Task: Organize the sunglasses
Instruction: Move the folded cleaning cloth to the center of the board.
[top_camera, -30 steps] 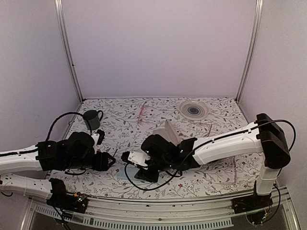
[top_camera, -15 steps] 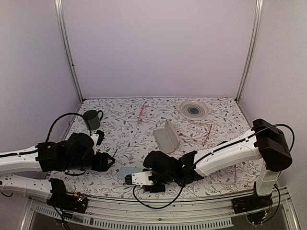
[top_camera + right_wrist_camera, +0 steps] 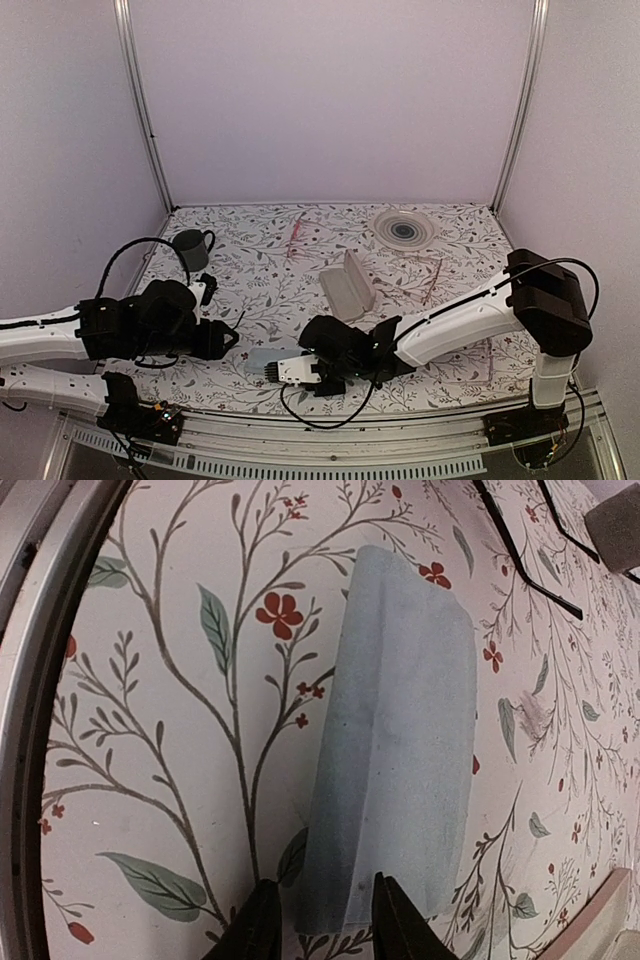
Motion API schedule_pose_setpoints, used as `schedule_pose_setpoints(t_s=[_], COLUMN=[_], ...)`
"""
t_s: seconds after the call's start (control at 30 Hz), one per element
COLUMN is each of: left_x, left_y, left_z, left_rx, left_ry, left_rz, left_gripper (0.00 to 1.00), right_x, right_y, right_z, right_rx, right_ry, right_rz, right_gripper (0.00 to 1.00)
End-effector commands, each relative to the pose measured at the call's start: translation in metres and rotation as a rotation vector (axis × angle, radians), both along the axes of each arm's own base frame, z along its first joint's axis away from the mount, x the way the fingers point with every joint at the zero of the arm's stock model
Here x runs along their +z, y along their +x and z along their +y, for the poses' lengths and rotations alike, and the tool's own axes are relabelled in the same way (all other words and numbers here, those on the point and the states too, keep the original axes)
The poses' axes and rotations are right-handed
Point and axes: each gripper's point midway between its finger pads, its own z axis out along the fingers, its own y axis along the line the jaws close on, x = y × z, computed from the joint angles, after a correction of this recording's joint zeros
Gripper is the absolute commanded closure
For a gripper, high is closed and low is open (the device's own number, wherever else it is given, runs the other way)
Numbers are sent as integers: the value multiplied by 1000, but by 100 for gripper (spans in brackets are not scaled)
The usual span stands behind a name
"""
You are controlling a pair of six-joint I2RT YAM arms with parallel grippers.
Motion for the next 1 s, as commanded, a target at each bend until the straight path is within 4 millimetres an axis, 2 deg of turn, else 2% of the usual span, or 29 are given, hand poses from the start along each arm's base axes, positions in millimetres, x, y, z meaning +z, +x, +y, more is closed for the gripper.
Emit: schedule_pose_setpoints(t_s=[0.0, 0.13, 0.2, 0.43, 0.77, 0.87, 0.97], left_x=[2, 3, 5, 13, 16, 13, 14], left_y=[0, 0, 1, 2, 2, -5, -21], left_z=[-1, -1, -2, -11, -51, -68, -92], left_rx=[1, 2, 1, -44, -242, -349, -518], left_ry=[-15, -15, -17, -26, -41, -45, -54], left_rz=[-19, -22, -23, -45, -139, -195, -313], left_gripper=[47, 47, 47, 50, 52, 54, 56], right_x=[-15, -18, -14, 3, 9, 7, 7], right_y=[13, 14, 14, 8, 4, 0, -5], right_z=[-6, -11, -11, -13, -50, -66, -84], right_rx=[-45, -43, -37, -24, -158, -225, -285], right_ry=[-30, -35, -17, 39, 22, 14, 7], right_rz=[-10, -22, -33, -19, 46, 93, 128], right_gripper=[71, 80, 88, 94, 95, 96, 96])
